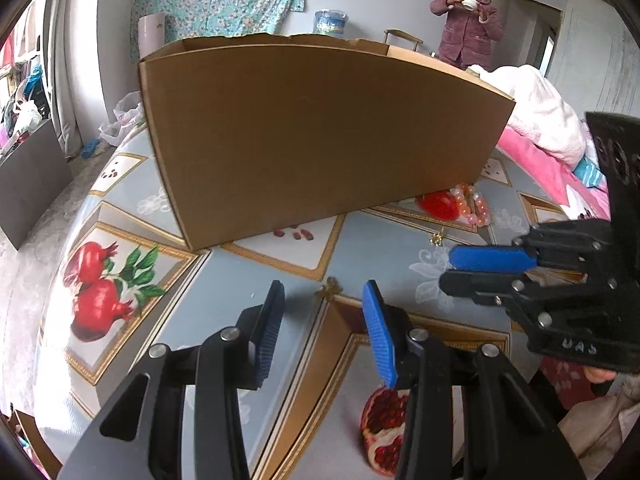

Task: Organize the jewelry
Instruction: 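Close the right gripper on the small gold charm beside the bracelet, then carry the gold charm into the cardboard box and open the right gripper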

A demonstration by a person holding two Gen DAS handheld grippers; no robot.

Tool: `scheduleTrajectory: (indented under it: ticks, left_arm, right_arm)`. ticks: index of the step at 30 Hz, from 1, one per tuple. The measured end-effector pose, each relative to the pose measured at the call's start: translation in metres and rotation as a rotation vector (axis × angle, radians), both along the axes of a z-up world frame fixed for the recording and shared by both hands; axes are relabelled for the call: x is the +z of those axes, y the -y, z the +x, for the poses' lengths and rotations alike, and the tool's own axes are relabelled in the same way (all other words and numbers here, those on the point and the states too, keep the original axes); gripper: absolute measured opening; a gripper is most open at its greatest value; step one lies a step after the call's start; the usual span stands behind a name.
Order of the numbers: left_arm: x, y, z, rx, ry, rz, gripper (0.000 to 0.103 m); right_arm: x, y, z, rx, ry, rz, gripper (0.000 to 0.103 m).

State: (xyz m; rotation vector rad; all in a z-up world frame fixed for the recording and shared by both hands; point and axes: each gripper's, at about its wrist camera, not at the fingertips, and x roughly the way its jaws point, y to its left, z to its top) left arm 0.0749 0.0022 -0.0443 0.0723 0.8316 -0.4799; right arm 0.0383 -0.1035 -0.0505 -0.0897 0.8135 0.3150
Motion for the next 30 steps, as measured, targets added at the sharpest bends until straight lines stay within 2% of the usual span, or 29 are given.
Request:
scheduleTrajectory:
  ticks: [7,16,22,30]
  left_arm:
    - [0.001,0.006,0.006,0.047,-0.017,0.02,0.036]
    - [0.001,0.02,0.004,0.094,0.005,0.136,0.025]
    - [0.001,0.023,0.003,0.091,-0.004,0.153,0.014]
    - [0.002,0.021,0.005,0.088,-0.016,0.141,0.009]
  right_arm:
    - [-0.002,-0.001,0.0,-0.009,0.005,0.006,0.017]
    - [0.0,0.008,-0.006,-0.01,0.017,0.032,0.017]
    - [0.003,0.015,-0.01,-0.014,0.027,0.049,0.017]
    - [0.005,0.022,-0.012,-0.023,0.033,0.068,0.017]
